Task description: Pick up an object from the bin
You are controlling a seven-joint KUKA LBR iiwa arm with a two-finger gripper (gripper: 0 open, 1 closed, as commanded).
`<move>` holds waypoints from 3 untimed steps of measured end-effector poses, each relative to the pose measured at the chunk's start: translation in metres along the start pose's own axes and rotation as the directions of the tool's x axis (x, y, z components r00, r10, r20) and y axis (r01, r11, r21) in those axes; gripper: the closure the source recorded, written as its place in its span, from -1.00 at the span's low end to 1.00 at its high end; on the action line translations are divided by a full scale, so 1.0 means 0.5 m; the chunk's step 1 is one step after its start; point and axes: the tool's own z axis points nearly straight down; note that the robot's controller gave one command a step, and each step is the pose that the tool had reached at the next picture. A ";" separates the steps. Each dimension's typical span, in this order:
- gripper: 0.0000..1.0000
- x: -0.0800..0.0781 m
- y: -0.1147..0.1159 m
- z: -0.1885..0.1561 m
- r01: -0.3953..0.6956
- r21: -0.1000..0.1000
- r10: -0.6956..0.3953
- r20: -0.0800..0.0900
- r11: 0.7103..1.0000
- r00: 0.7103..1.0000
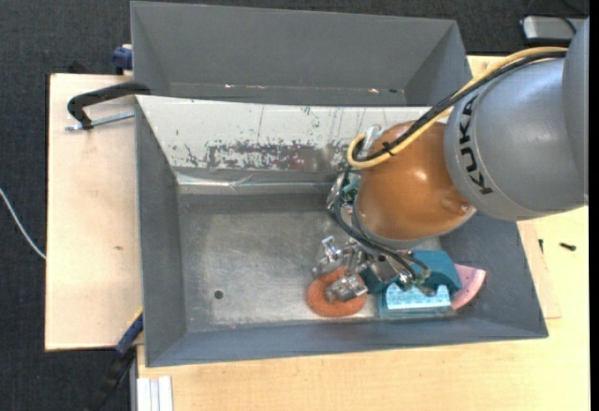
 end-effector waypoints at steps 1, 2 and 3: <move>1.00 0.000 0.000 0.000 0.000 0.000 0.000 0.000 1.000 1.000; 1.00 0.012 -0.030 -0.150 -0.002 -0.001 0.002 0.010 1.000 1.000; 1.00 0.012 -0.030 -0.150 -0.002 -0.001 0.002 0.010 1.000 1.000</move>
Offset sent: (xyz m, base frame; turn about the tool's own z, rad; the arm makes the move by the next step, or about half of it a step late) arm 0.0007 -0.0168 0.0743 0.0003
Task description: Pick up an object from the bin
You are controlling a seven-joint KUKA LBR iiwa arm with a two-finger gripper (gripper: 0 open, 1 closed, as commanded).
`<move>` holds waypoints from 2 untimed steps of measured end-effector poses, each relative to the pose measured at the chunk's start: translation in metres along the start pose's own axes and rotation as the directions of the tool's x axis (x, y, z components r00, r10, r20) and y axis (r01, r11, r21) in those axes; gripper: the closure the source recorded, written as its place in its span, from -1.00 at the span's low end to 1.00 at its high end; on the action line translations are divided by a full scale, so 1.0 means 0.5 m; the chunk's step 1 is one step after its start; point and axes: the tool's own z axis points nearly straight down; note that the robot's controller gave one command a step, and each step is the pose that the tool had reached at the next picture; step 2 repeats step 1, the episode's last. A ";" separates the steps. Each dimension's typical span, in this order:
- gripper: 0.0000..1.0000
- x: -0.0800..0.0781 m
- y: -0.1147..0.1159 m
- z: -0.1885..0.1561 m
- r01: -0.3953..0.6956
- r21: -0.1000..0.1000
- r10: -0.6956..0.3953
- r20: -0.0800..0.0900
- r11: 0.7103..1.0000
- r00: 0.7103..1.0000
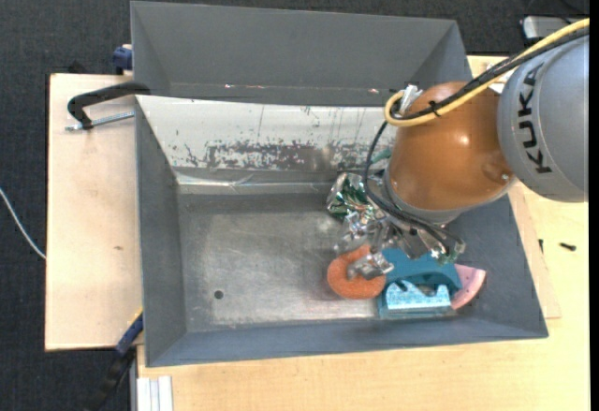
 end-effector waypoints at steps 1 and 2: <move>1.00 0.003 -0.038 -0.352 -0.033 0.004 0.033 0.006 0.999 0.999; 1.00 0.003 -0.038 -0.352 -0.033 0.004 0.033 0.006 0.999 0.999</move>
Offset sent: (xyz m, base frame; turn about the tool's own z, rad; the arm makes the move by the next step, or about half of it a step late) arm 0.0000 0.0000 0.0000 0.0000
